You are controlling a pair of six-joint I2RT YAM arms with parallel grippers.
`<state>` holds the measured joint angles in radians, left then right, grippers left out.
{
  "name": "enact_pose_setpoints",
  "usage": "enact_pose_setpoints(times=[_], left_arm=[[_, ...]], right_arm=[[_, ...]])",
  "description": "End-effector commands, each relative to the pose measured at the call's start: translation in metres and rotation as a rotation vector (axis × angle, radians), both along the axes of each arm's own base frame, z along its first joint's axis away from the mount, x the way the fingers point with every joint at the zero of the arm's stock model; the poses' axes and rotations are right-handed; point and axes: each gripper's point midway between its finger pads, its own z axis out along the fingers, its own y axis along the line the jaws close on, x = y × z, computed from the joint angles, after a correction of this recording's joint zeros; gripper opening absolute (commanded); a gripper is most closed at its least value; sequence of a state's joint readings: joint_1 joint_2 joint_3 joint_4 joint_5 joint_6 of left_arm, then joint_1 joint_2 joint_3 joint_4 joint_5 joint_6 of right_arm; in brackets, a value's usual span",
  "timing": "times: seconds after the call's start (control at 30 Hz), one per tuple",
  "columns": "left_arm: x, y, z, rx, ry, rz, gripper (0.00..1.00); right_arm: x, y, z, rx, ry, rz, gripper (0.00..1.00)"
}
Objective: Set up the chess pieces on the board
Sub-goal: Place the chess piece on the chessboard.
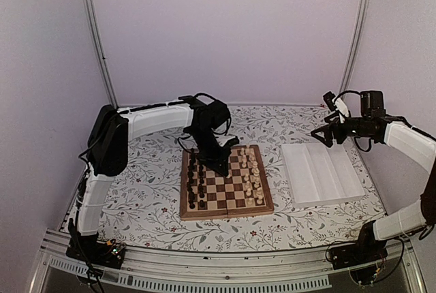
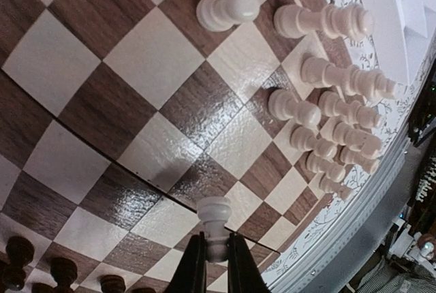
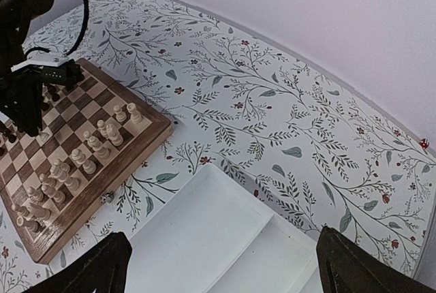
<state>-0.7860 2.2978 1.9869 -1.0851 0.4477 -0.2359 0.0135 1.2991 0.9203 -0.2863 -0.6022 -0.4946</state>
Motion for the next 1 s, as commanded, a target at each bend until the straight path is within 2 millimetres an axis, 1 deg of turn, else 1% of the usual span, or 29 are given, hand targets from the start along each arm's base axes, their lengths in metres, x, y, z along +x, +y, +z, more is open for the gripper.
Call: enact_pose_setpoints(times=[0.0,0.2,0.3,0.53,0.63,0.8,0.9,0.97], left_arm=[[-0.007,0.013,-0.008,0.064,0.025,0.010,0.00],[-0.006,0.013,-0.011,0.072,0.027,0.010,0.00],[-0.006,0.012,-0.015,0.069,0.033,0.007,0.03],[-0.007,0.005,-0.018,0.047,0.050,0.002,0.06],[-0.007,0.000,-0.015,0.021,0.053,-0.002,0.13],[-0.005,-0.009,-0.007,-0.014,0.031,-0.015,0.31],[-0.001,-0.010,-0.003,-0.020,0.012,-0.015,0.33],[0.000,-0.010,0.005,-0.023,-0.010,-0.018,0.33]], right_arm=[[0.000,0.003,-0.002,0.008,0.013,0.024,0.99],[0.000,0.003,-0.005,0.006,0.024,0.027,0.99],[0.000,0.003,-0.007,0.007,0.031,0.029,0.99],[0.001,0.004,-0.009,0.008,0.040,0.032,0.99],[0.000,0.004,-0.010,0.009,0.045,0.033,0.99],[0.001,0.005,-0.011,0.011,0.050,0.036,0.99],[0.000,0.005,-0.011,0.014,0.053,0.040,0.99],[0.000,0.005,-0.012,0.015,0.056,0.041,0.99]])
